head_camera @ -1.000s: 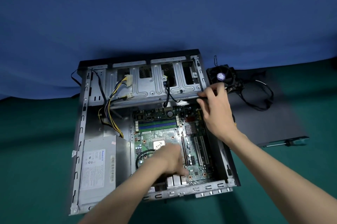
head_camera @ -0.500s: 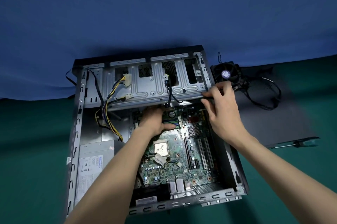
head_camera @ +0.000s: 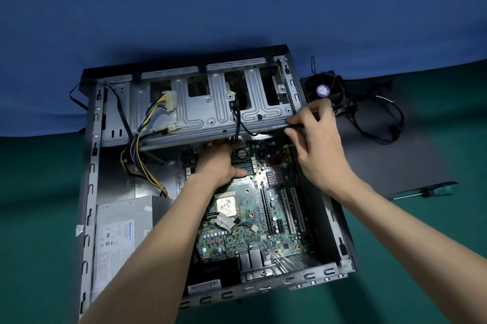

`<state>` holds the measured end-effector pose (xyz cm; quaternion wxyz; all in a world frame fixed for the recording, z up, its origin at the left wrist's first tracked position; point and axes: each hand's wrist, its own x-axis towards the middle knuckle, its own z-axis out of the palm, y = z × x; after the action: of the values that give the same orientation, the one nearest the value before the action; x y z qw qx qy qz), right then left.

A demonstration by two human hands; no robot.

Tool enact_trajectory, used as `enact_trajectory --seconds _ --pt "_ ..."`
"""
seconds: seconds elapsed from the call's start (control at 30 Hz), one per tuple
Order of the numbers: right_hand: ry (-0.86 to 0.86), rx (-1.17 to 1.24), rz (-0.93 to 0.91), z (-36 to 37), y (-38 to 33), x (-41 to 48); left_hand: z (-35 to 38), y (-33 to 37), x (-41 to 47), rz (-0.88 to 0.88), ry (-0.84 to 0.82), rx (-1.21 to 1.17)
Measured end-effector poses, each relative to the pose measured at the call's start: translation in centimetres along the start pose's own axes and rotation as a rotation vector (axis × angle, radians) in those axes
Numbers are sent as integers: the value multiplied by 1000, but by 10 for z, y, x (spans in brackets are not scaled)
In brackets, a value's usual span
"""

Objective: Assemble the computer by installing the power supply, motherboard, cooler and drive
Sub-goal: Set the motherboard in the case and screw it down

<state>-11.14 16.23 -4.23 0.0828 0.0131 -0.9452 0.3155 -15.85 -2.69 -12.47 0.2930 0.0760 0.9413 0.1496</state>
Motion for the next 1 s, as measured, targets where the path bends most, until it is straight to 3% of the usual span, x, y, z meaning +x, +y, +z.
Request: enact_trajectory --seconds 0.23,0.57,1.0 --pt "-6 1 3 -3 -1 -2 1 1 -1 -73 -36 9" --pt "8 10 10 -1 -1 -2 0 5 -1 -156 -5 -308" --pt "15 -4 7 -1 0 -1 2 3 5 -154 32 -453"
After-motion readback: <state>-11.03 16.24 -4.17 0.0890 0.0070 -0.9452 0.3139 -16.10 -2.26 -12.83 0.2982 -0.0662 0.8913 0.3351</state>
